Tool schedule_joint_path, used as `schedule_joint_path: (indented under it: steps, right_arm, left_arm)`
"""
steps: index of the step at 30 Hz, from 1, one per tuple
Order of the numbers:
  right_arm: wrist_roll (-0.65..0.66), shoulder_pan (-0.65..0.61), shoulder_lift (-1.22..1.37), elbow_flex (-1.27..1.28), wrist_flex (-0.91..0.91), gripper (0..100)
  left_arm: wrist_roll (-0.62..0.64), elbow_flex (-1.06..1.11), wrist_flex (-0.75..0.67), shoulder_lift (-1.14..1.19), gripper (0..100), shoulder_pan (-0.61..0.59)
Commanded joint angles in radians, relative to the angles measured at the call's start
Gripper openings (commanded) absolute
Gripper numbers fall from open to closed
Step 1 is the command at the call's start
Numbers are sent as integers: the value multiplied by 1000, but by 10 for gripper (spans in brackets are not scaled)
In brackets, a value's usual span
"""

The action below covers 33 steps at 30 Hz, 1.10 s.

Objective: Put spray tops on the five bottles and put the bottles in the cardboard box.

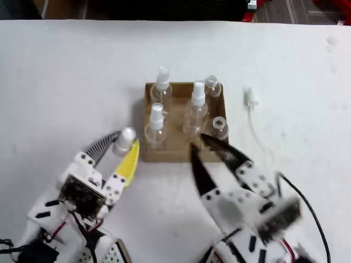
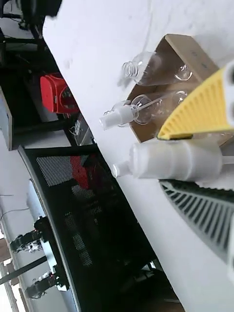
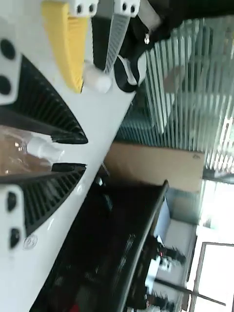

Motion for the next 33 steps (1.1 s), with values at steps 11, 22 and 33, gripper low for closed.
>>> schedule_joint_path:
  steps: [11,22,33]
  right_arm:
    - [2,-401,653,-361,76,187]
    - [-83,-309,717,-362,28,184]
    - [-141,-245,771,-356,10,184]
  left_arm:
    - [-26,91,-23,-90,21,31]
    - [-25,89,-25,-90,21,35]
    - [-25,89,-26,-90,21,36]
